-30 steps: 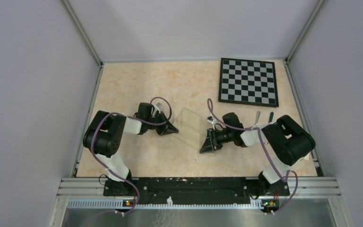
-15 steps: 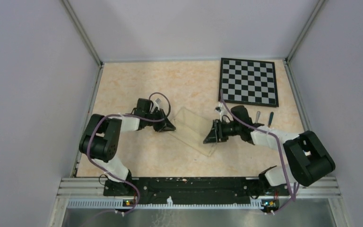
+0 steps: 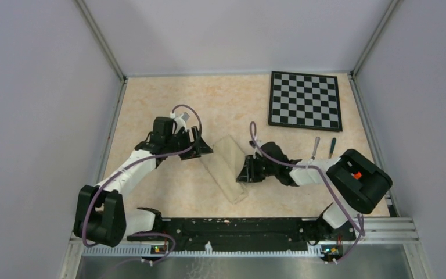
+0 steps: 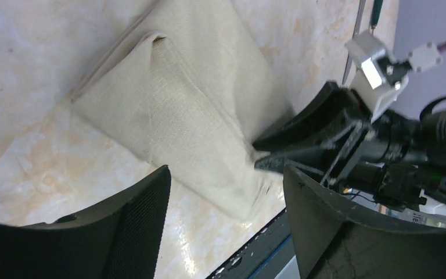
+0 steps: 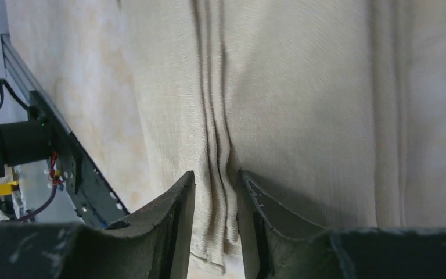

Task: Fold the napkin into a case and place the utensils inside
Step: Smooth out the 2/3-rectangle-folded napkin at the center of the board, then rotate the 2/3-rectangle-folded napkin at the center of the board.

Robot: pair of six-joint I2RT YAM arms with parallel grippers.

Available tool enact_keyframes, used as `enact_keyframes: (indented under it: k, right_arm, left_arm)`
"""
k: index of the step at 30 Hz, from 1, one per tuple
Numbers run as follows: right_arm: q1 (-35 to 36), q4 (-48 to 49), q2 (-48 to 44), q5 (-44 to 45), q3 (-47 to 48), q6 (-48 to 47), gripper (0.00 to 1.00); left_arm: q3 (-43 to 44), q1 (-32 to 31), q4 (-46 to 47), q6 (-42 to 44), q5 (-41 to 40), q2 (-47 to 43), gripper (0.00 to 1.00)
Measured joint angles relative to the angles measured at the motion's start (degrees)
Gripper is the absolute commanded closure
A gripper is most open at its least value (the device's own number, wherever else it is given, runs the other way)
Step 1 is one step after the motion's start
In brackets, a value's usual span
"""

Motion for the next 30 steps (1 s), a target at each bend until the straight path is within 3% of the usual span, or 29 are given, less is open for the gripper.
enact_keyframes:
  k: [2, 4, 7, 12, 16, 22, 26, 28, 30]
  right_arm:
    - [6.05, 2.67, -0.66, 2.73, -1.42, 3.39, 0.63]
    - [12.24, 3.98, -1.33, 4.66, -2.10, 6.38, 0.54]
    - [14.97, 2.14, -4.79, 5.01, -2.25, 7.52, 0.48]
    - [4.81, -3.34, -12.63, 3.91, -0.24, 3.45, 0.45]
    - [-4.83, -6.69, -15.21, 1.18, -0.52, -0.33, 0.45]
    - [-7.06, -9.40, -15.87, -2.49, -4.50, -2.60, 0.46]
    - [-7.06, -9.01, -16.76, -4.09, -7.82, -1.14, 0.46]
    - [-7.10, -9.27, -17.27, -4.17, -8.09, -0.83, 0.46]
    - [-7.48, -9.86, -18.84, -3.78, -8.09, -0.98, 0.45]
  left_arm:
    - [-1.44, 0.00, -0.70, 0.15, -0.55, -1.88, 0.25]
    - [-3.89, 0.00, -1.14, -0.11, -1.36, -3.08, 0.25]
    - [-8.00, 0.00, -1.22, -1.42, -2.47, -3.54, 0.23]
    - [-13.18, -0.02, -0.59, -3.26, -4.39, -3.61, 0.21]
    - [-12.87, -0.33, 3.06, -4.00, -3.63, 2.34, 0.23]
    - [-4.44, -1.16, 11.15, -4.85, -0.39, 15.78, 0.27]
    - [4.85, -2.40, 12.87, -3.93, -0.44, 24.04, 0.14]
    - [8.24, -3.93, 11.58, -2.08, -3.85, 24.96, 0.04]
    - [9.44, -5.90, 8.98, -0.94, -8.15, 23.52, 0.01]
